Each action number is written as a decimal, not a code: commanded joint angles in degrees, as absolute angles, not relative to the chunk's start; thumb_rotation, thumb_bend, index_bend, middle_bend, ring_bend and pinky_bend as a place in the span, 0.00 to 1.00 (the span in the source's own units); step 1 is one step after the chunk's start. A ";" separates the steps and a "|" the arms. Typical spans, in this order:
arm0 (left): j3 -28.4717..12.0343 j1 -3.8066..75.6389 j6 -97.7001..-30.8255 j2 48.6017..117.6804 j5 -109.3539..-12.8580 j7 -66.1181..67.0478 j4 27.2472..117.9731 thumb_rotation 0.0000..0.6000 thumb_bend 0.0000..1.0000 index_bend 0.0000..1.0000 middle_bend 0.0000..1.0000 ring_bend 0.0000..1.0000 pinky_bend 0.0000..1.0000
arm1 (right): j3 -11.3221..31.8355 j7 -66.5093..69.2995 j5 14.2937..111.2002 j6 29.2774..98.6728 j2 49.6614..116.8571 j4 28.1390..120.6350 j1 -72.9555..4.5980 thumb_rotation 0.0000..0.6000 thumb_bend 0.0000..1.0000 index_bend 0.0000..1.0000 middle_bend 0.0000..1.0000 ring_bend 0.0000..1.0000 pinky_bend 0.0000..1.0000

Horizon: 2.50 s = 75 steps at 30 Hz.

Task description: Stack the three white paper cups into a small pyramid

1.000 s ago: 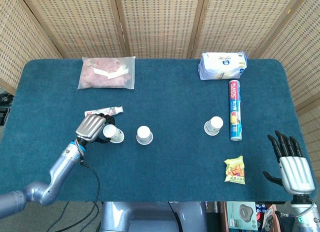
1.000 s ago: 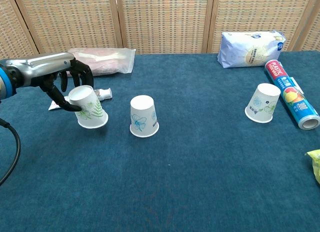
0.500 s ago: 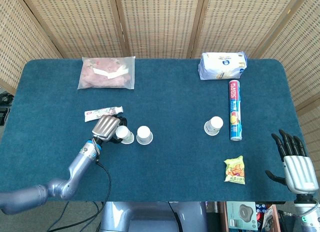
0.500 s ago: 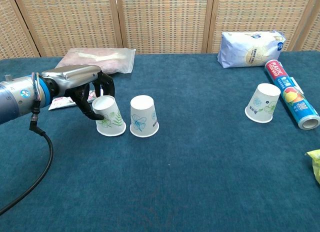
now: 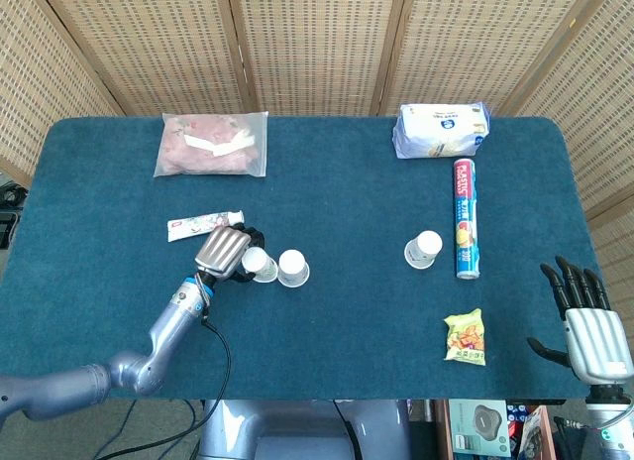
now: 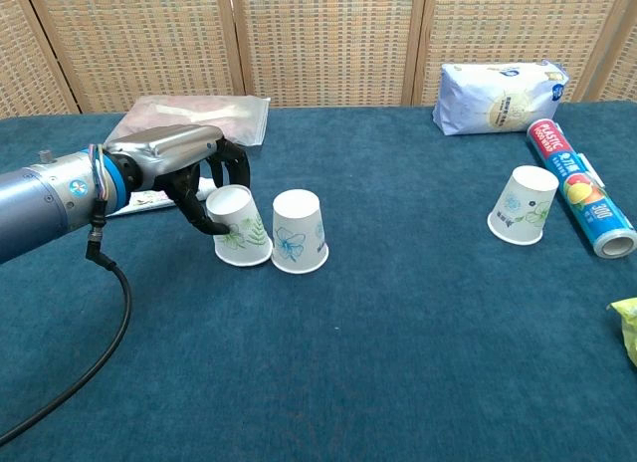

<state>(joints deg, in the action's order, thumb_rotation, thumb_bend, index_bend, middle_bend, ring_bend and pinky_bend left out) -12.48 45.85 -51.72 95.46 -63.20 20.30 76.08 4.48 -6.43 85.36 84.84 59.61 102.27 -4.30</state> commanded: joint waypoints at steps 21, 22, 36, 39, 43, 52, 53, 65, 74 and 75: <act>-10.94 40.08 -60.13 82.99 -66.52 18.16 89.08 1.00 0.21 0.00 0.00 0.00 0.00 | 4.24 -6.90 85.39 84.10 59.86 101.89 -4.73 1.00 0.00 0.00 0.00 0.00 0.00; -10.57 38.59 -62.13 80.69 -67.56 17.66 90.58 1.00 0.21 0.00 0.00 0.00 0.00 | 4.29 -6.97 85.39 83.89 59.99 101.72 -4.91 1.00 0.00 0.00 0.00 0.00 0.00; -5.26 21.55 -79.78 63.93 -74.00 5.88 94.93 1.00 0.21 0.00 0.00 0.00 0.00 | 8.40 3.17 90.10 70.57 60.85 96.56 -18.15 1.00 0.00 0.07 0.18 0.05 0.02; -4.46 18.77 -82.76 63.16 -74.83 4.50 95.28 1.00 0.20 0.00 0.00 0.00 0.00 | 10.25 4.37 88.57 65.24 62.52 94.96 -22.79 1.00 0.00 0.12 0.24 0.11 0.11; -3.89 15.99 -85.77 63.40 -75.64 2.84 95.33 1.00 0.21 0.00 0.00 0.00 0.00 | 11.51 4.39 85.16 57.66 65.68 91.40 -28.10 1.00 0.01 0.17 0.29 0.18 0.19; -3.82 13.71 -85.98 61.46 -76.69 -2.01 95.16 1.00 0.21 0.00 0.00 0.00 0.00 | 12.93 0.86 77.58 48.56 75.12 80.43 -35.33 1.00 0.14 0.19 0.30 0.21 0.24; -3.95 13.60 -85.87 61.30 -76.68 -2.21 95.05 1.00 0.21 0.00 0.00 0.00 0.00 | 13.12 0.22 76.56 47.66 76.16 79.18 -36.11 1.00 0.15 0.19 0.30 0.21 0.24; -5.24 13.91 -83.58 62.07 -76.09 -0.55 93.53 1.00 0.21 0.00 0.00 0.00 0.00 | 14.05 -4.08 67.80 41.29 83.25 70.42 -41.72 1.00 0.24 0.24 0.36 0.27 0.34; -5.79 13.22 -83.99 62.33 -76.27 1.26 94.10 1.00 0.21 0.00 0.00 0.00 0.00 | 12.92 -7.60 65.29 41.11 85.66 64.55 -42.84 1.00 0.31 0.39 0.46 0.38 0.50; -5.82 13.16 -83.97 62.35 -76.42 1.44 94.19 1.00 0.21 0.00 0.00 0.00 0.00 | 12.80 -7.47 65.18 41.10 85.70 64.30 -42.85 1.00 0.33 0.40 0.47 0.39 0.51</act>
<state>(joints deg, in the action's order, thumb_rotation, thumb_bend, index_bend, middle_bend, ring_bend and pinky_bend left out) -5.79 13.20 -83.97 62.33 -76.34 1.35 94.14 12.91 -7.44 65.31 41.09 85.60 64.43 -42.78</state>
